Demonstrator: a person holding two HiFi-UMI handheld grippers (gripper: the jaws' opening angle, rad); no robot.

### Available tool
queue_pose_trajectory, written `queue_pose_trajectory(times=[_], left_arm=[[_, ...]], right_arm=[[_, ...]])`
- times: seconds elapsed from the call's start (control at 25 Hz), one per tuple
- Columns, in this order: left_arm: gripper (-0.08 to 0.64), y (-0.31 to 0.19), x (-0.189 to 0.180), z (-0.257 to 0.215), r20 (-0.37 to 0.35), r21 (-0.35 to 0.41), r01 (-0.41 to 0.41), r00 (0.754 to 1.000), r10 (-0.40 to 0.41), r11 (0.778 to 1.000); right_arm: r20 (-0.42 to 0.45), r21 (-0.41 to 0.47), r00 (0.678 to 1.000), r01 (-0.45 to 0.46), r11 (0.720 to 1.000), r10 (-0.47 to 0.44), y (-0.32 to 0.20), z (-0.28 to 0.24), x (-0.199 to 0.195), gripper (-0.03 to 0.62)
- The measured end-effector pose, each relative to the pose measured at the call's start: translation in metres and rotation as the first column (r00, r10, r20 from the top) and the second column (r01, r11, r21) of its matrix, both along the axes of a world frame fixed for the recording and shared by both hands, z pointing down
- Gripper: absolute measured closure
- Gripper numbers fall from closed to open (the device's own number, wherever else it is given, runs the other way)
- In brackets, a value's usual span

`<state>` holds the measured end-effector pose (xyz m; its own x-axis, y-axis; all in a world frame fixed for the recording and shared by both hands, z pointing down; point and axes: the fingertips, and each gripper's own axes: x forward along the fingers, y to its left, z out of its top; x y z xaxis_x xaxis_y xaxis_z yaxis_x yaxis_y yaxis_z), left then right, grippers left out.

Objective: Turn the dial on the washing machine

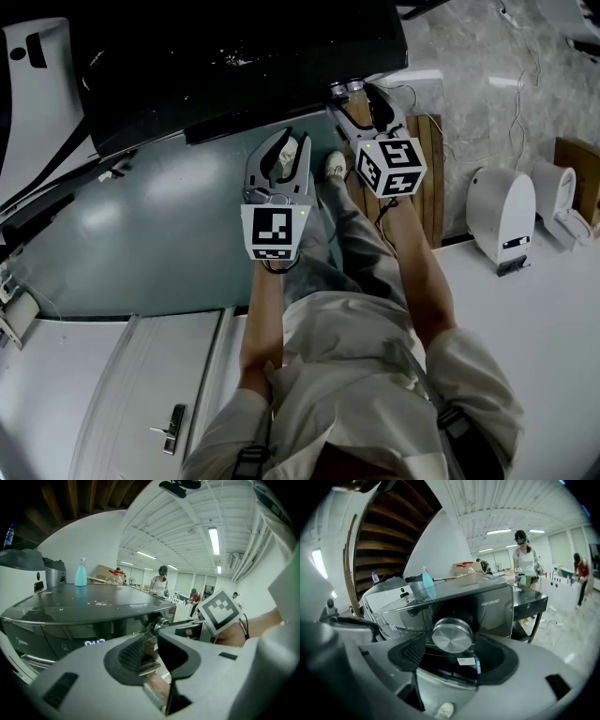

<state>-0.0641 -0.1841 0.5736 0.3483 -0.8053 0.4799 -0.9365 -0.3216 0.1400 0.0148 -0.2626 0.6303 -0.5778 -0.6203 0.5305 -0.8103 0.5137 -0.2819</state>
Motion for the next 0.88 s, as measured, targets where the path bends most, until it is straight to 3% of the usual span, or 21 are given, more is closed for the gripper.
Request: queue_pose_trajectory(times=[0.24,0.44,0.68,0.88], left_arm=[[0.465,0.0014,-0.0014,0.0007,0.001,-0.001,0.0,1.0,0.0,1.0],[0.465,0.0028,-0.0037,0.0021,0.004,-0.003,0.002,1.0,-0.002,1.0],[0.465,0.0035,-0.007,0.0037,0.006,-0.007,0.006,1.0,-0.006,1.0],[0.465,0.0043,-0.0094,0.005,0.007,-0.008,0.01,1.0,-0.01,1.0]], right_arm=[[-0.186,0.124,0.982,0.048,0.991,-0.024,0.0013,-0.0069,-0.0023,0.259],[-0.289,0.163,0.957,0.081,0.983,-0.031,0.003,-0.0041,-0.0046,0.259],[-0.452,0.233,0.892,0.141,0.962,-0.022,0.0019,-0.0029,-0.0044,0.261],[-0.514,0.275,0.858,0.16,0.948,0.004,-0.0001,-0.0037,-0.0059,0.305]])
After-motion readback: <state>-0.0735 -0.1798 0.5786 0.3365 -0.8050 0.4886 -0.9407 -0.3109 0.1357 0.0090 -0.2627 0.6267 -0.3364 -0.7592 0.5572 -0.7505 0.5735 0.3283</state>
